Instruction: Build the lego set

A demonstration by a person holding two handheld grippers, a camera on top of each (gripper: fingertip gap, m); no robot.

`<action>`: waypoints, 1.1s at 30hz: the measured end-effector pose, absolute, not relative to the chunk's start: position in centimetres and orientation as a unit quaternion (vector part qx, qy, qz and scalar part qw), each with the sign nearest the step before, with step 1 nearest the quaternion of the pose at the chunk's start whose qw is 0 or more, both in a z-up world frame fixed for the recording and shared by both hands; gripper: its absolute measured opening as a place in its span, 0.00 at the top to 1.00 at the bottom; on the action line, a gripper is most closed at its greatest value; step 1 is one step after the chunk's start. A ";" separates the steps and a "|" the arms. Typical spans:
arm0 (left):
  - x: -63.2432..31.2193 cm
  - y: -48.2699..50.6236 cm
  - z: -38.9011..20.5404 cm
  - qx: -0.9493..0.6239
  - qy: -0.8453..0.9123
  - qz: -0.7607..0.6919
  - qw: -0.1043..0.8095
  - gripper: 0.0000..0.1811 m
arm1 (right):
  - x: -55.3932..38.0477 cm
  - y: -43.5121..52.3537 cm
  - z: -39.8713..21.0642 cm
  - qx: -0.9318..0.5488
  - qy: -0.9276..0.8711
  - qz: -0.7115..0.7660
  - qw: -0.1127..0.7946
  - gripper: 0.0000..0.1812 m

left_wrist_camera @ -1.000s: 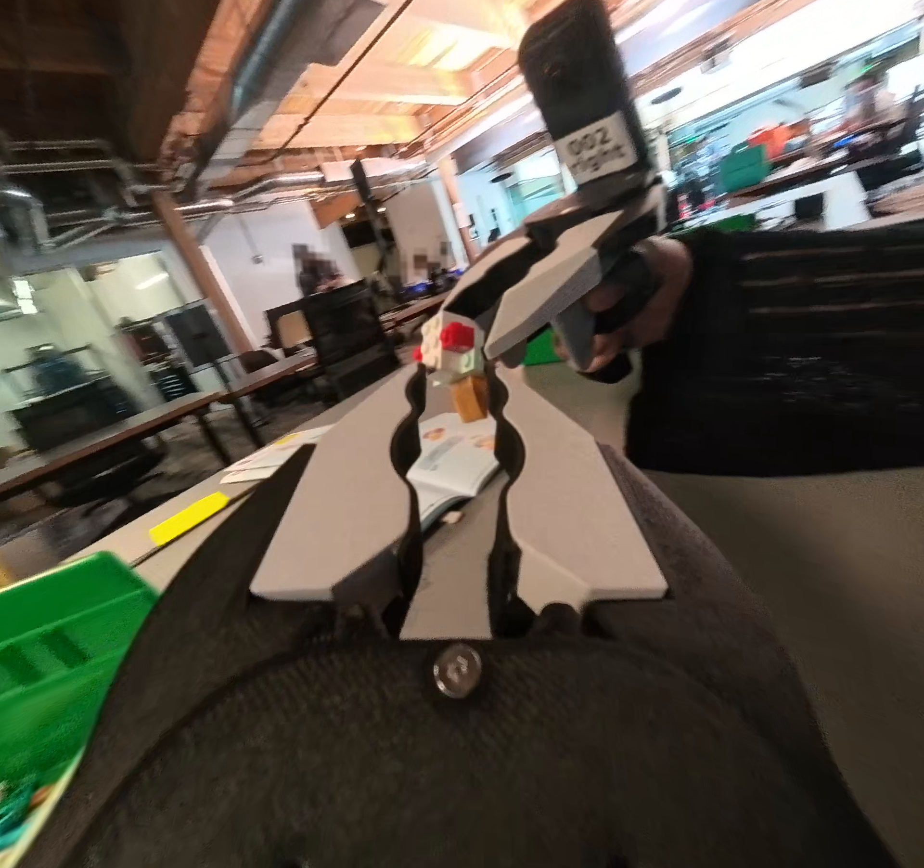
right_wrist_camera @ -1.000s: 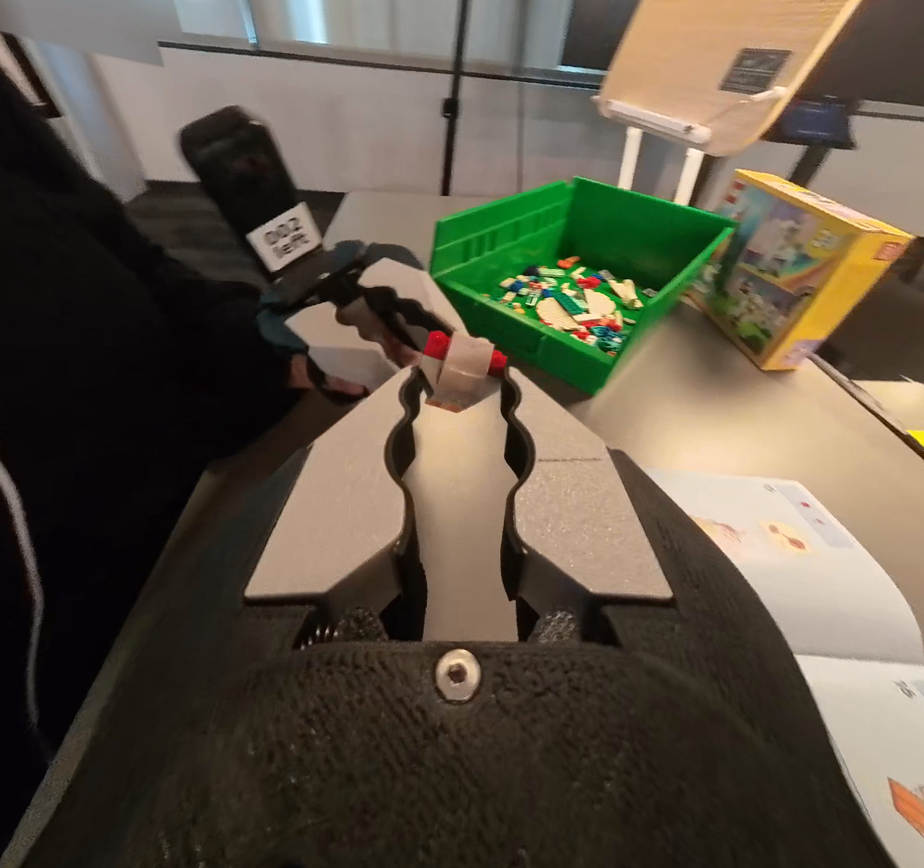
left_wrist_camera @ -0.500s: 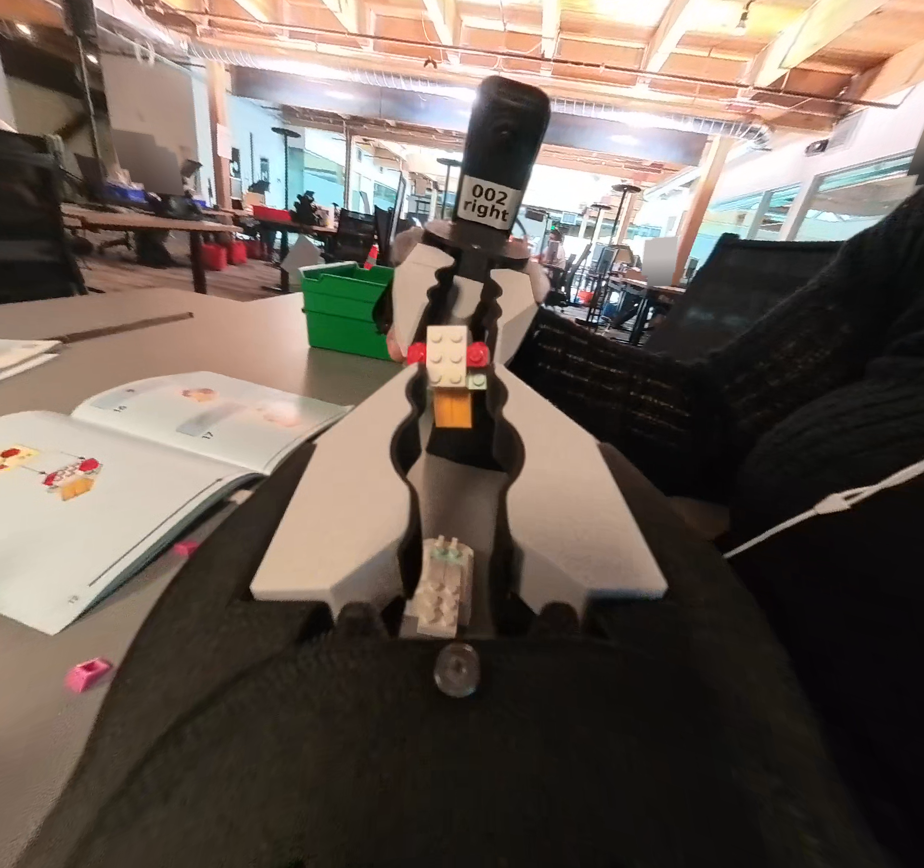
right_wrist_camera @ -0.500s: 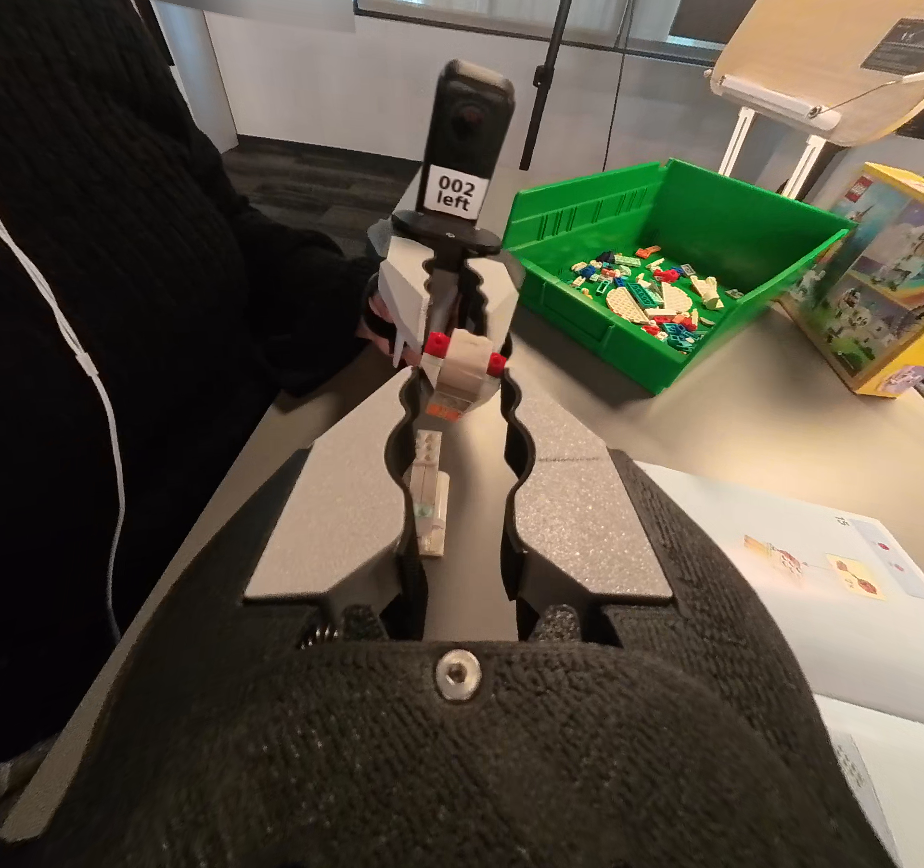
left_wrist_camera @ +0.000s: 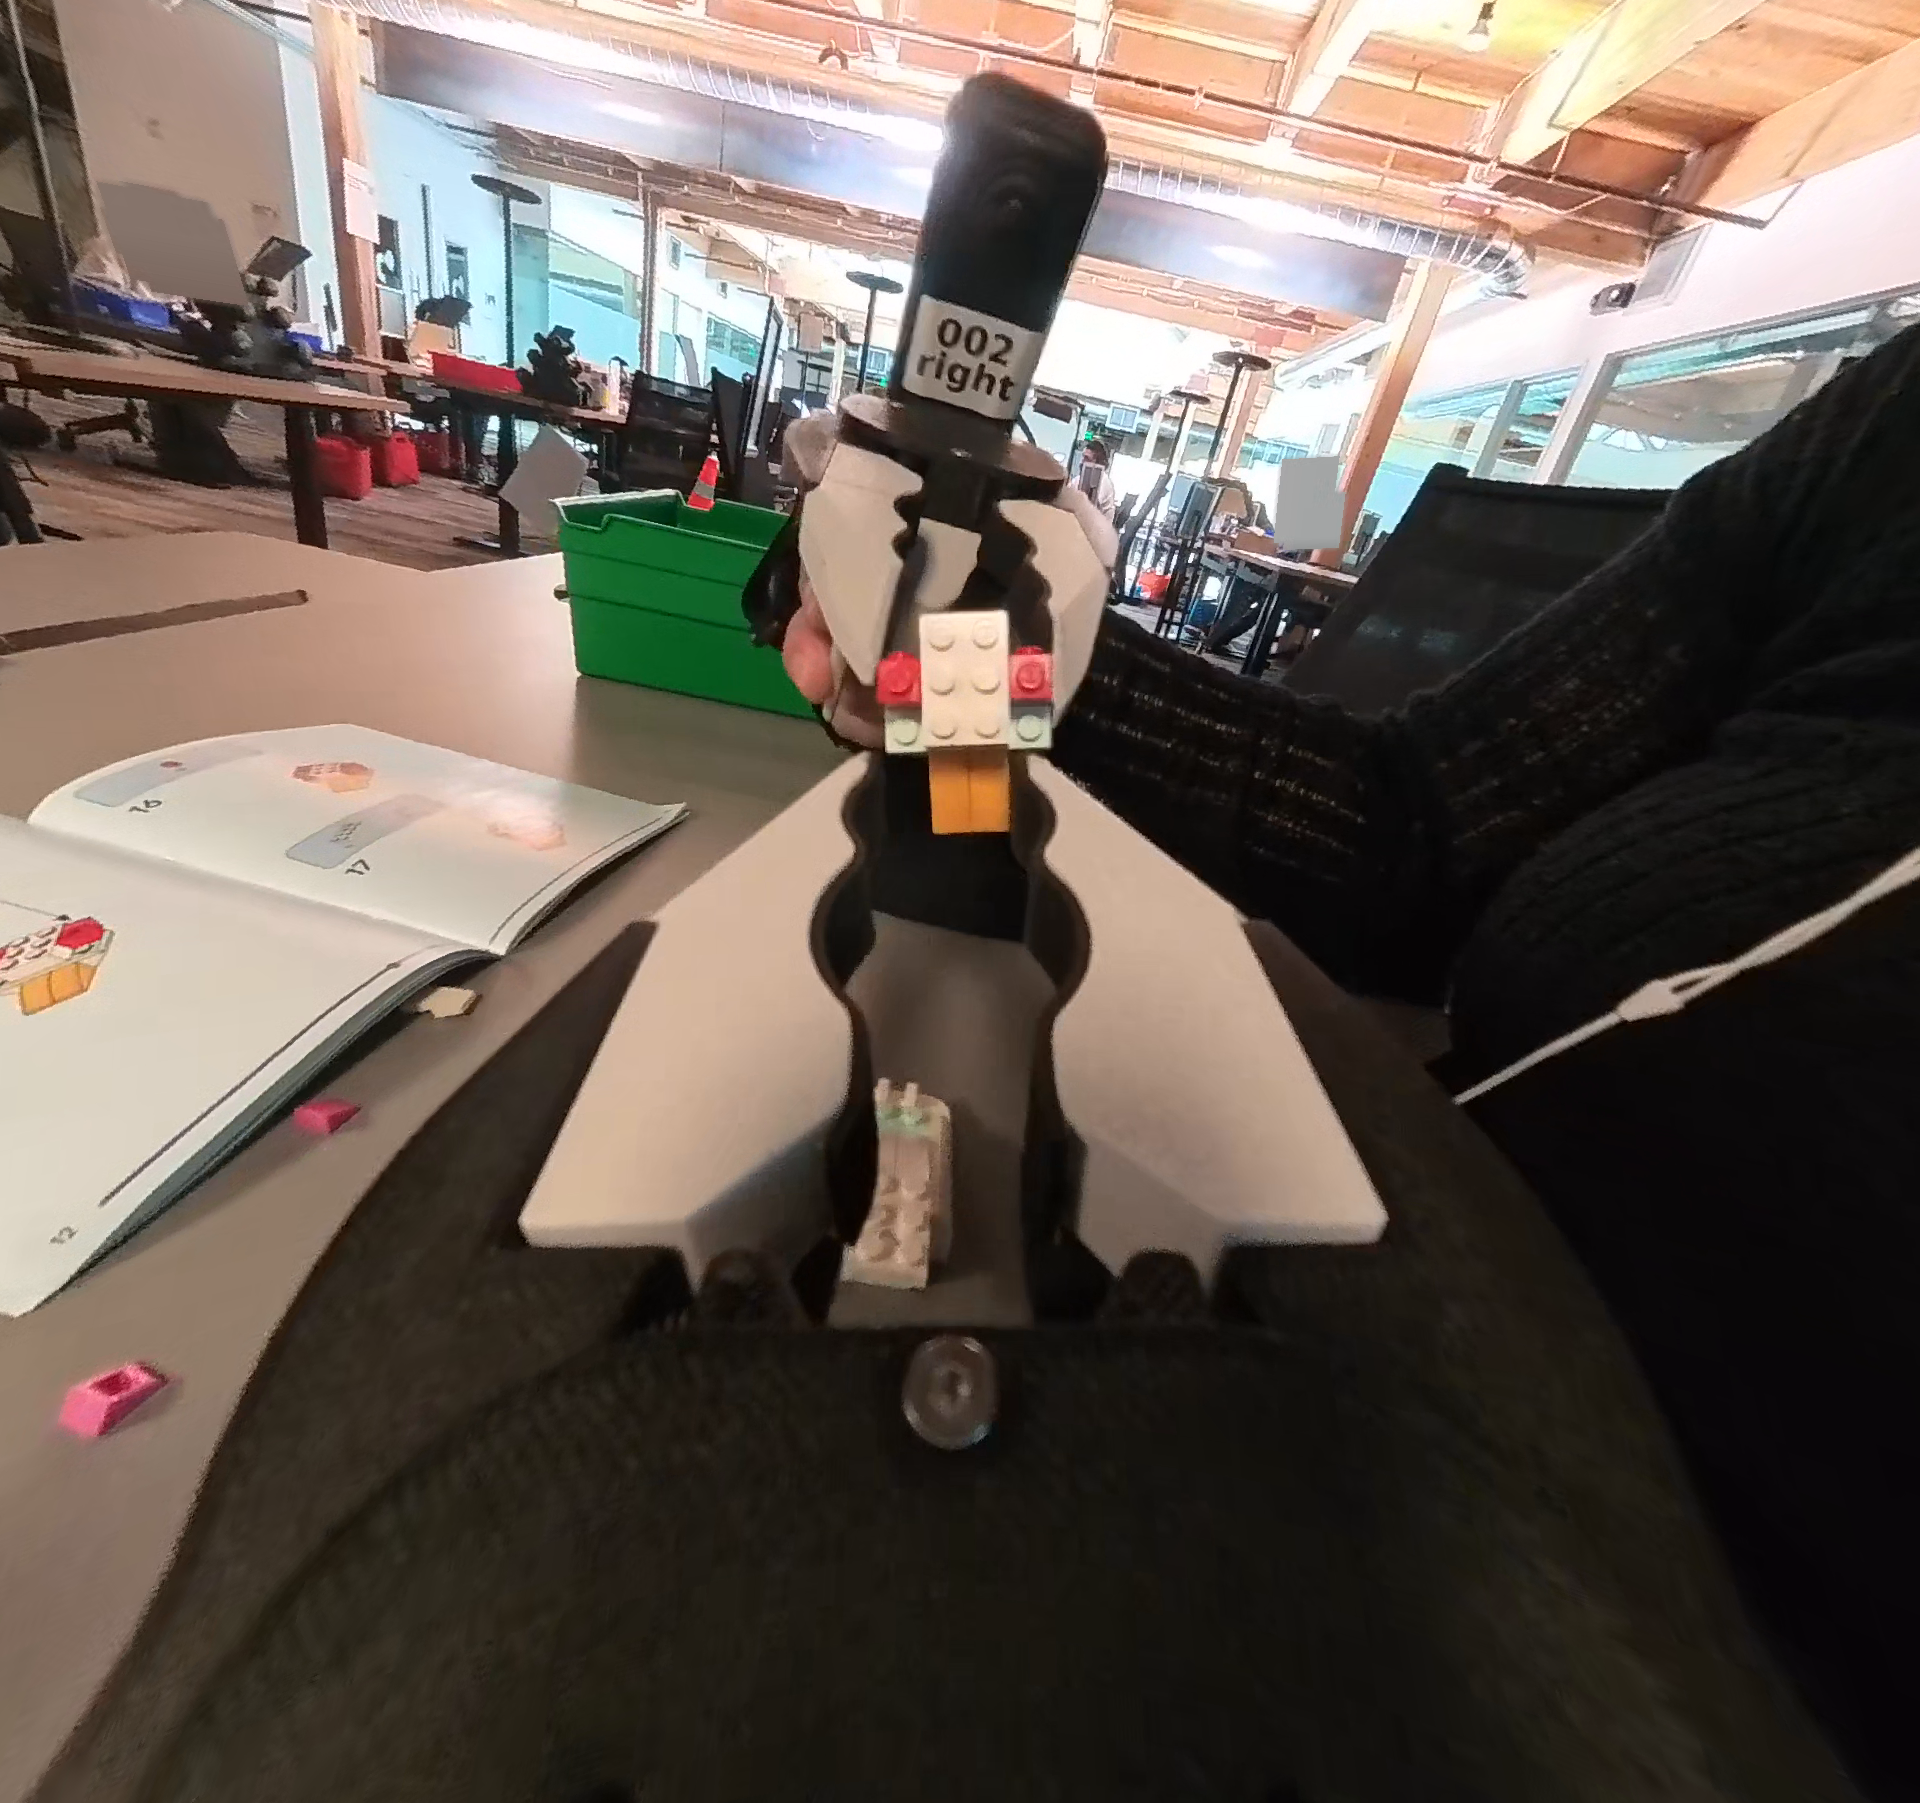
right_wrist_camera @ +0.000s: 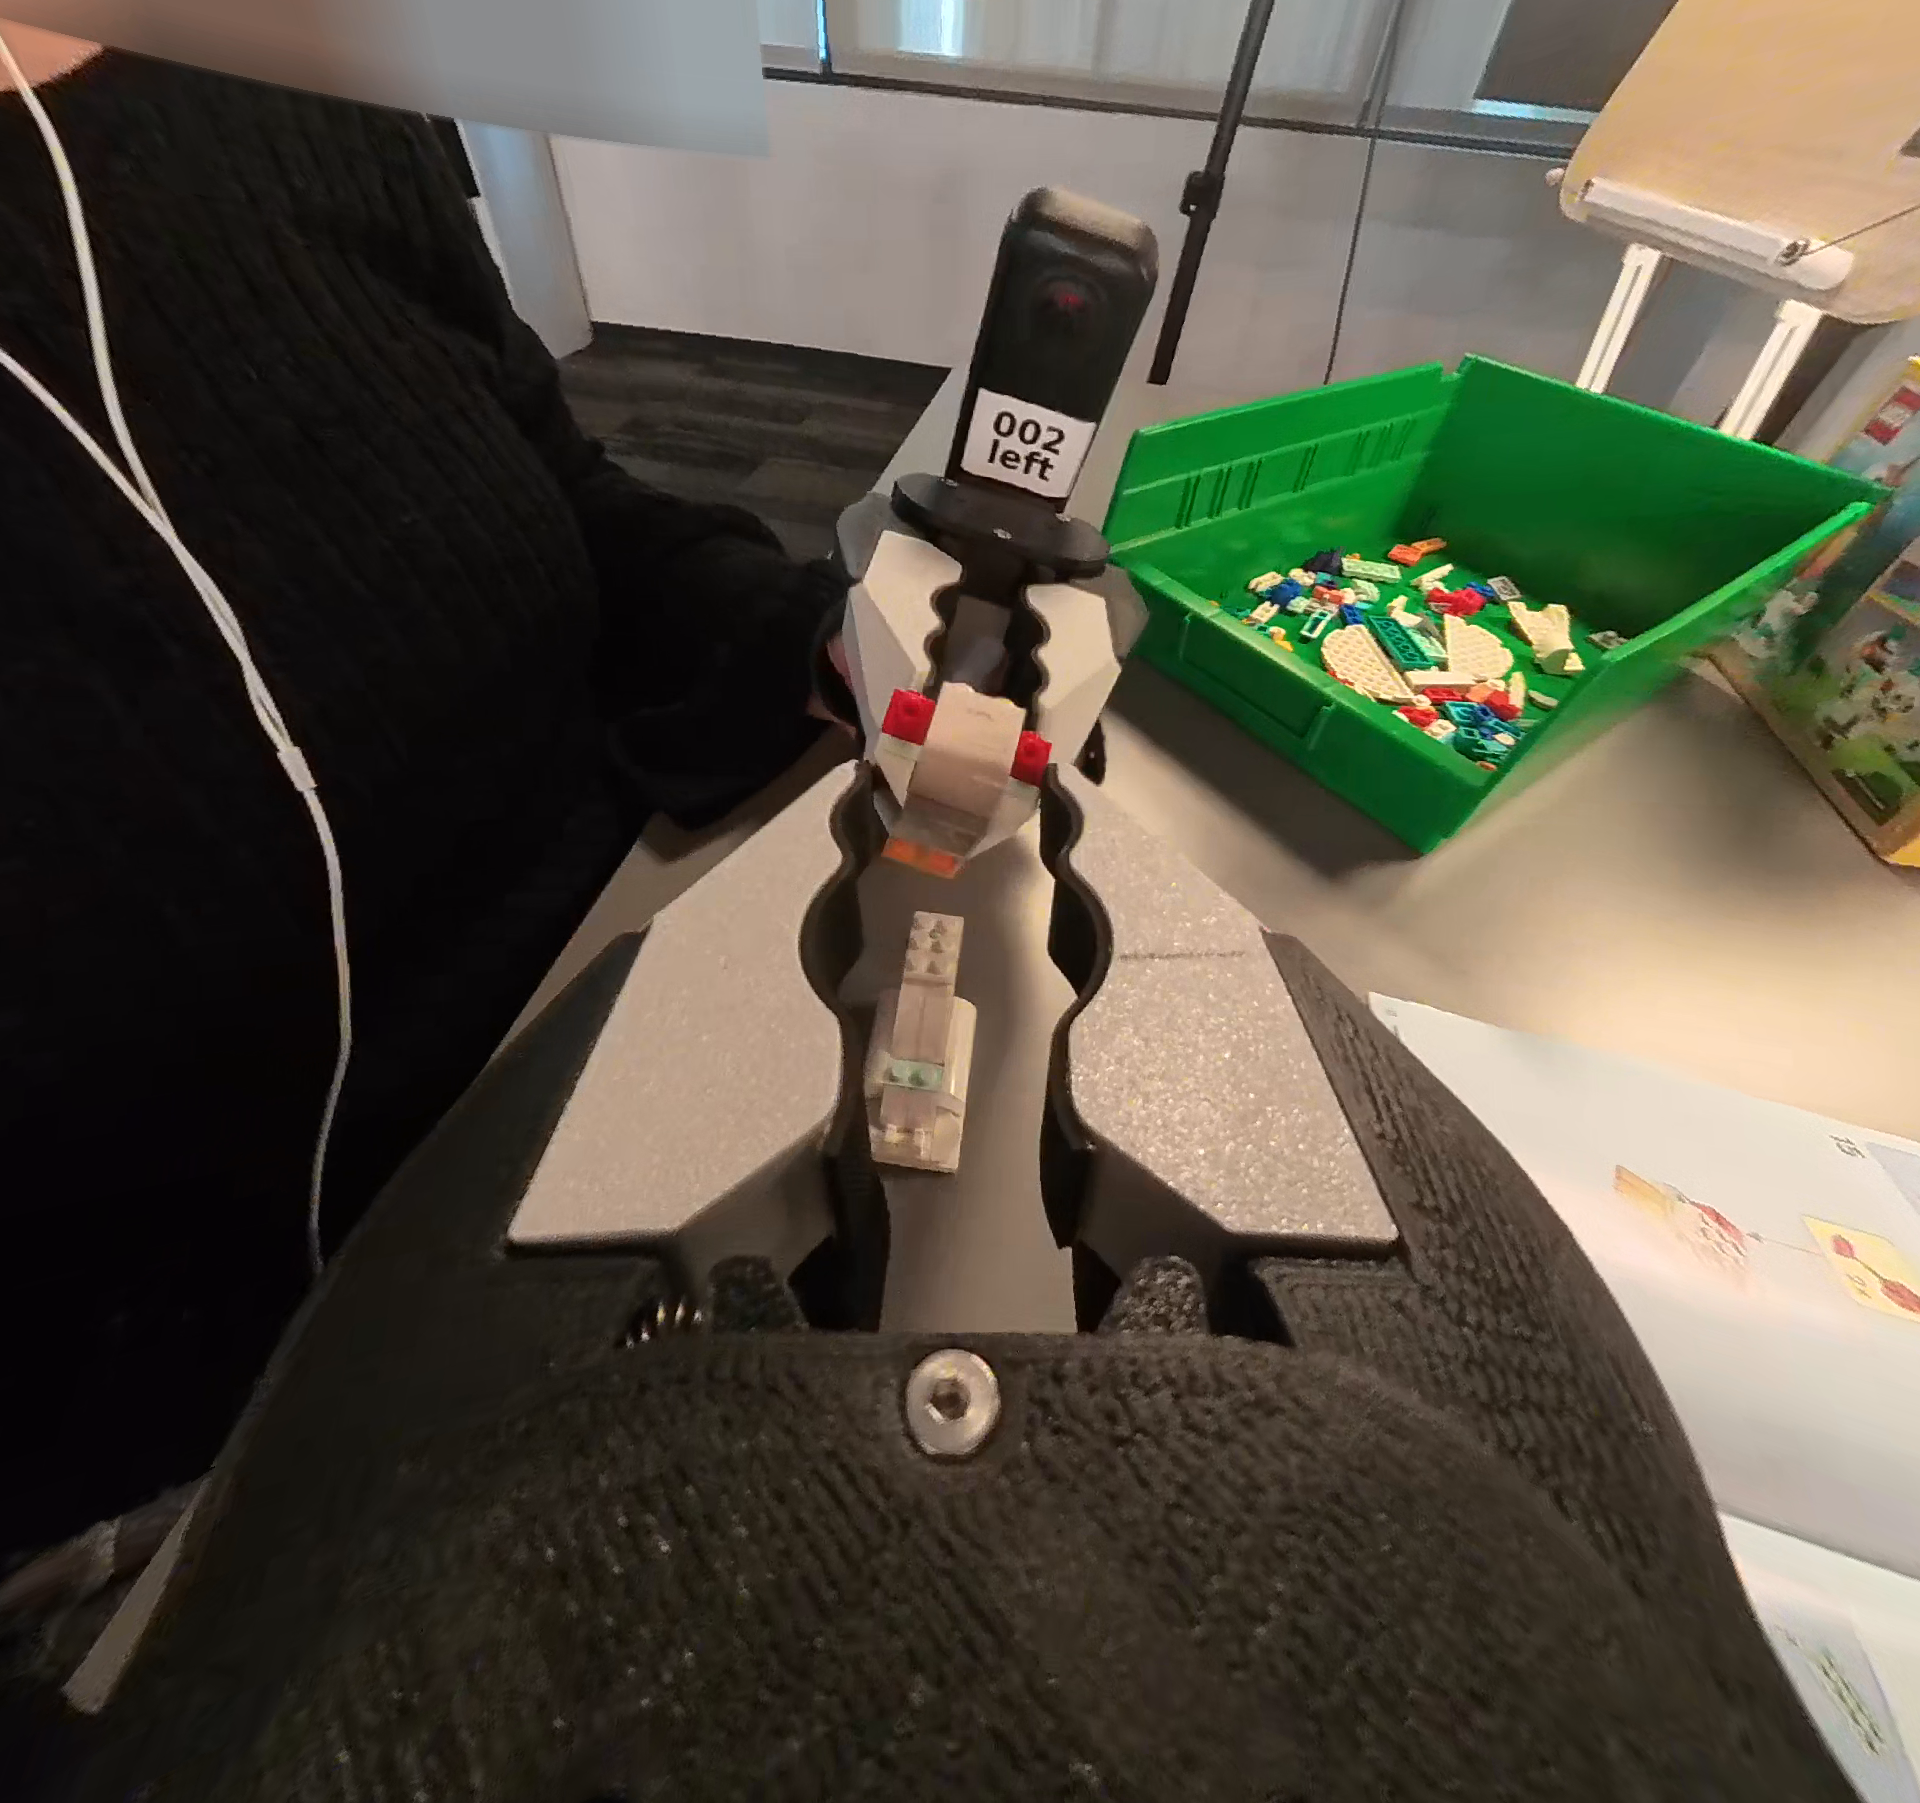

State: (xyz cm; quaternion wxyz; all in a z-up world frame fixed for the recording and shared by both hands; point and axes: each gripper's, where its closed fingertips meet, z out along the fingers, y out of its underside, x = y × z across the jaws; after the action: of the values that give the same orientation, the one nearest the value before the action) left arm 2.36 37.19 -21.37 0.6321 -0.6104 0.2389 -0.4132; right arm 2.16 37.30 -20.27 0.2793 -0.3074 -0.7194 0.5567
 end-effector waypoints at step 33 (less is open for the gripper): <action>1.9 37.0 -20.5 -0.587 0.216 -0.443 0.642 0.89 | 1.7 37.3 -20.3 -0.307 -0.718 0.558 0.279 0.83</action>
State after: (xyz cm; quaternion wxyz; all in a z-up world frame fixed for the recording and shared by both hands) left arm 1.89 37.00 -20.45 0.6421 -0.5870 0.2164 -0.4430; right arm 1.67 37.30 -20.29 0.2786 -0.3072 -0.7184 0.5585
